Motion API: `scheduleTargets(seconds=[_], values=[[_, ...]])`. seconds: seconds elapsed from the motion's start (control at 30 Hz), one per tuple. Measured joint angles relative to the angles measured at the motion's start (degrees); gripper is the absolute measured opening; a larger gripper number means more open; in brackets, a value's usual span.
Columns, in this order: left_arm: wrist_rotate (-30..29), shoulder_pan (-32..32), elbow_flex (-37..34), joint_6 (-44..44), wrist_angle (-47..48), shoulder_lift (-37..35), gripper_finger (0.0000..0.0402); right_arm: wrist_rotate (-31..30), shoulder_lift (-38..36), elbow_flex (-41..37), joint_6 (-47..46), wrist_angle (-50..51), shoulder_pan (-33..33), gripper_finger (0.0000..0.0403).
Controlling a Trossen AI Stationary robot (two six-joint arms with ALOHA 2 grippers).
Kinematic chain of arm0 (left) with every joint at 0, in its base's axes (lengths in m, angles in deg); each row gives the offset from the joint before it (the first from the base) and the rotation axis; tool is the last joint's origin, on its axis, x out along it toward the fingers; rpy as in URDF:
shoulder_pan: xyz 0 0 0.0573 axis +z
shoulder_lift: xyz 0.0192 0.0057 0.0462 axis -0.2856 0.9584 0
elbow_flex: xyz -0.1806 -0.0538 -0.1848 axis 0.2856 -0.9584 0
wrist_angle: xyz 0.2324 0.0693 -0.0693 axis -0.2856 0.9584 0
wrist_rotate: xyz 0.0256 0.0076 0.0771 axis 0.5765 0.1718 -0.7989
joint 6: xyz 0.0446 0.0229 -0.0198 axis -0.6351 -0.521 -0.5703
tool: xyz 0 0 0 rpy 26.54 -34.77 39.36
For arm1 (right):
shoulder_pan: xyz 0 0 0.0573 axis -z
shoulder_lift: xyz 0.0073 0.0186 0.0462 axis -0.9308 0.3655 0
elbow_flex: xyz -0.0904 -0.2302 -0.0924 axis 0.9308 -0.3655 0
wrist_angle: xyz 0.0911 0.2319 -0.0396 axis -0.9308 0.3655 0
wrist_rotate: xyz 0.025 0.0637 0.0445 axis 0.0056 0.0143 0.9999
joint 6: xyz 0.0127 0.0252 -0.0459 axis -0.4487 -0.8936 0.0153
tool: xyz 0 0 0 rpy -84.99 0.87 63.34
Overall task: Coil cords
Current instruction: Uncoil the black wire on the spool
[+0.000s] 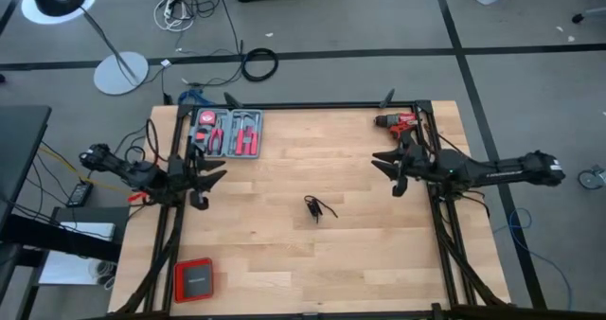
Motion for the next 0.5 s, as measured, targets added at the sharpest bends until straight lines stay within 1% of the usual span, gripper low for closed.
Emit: scheduleTargets(seconds=[0.23, 0.4, 0.5], values=[[-1.1, 0.0, 5.0, 1.3, 1.9, 9.4, 0.0131, 1.8, 11.0, 5.1, -1.2, 0.1, 0.3, 0.0116], [-1.2, 0.0, 10.0, 1.3, 1.9, 18.6, 0.0131, 5.4, 19.5, 10.0, -1.4, 0.1, -0.5, 0.0116], [-1.3, 0.0, 13.2, 2.2, 1.8, 24.3, 0.0131, 6.9, 24.0, 12.7, -3.4, 1.1, -1.1, 0.0116]])
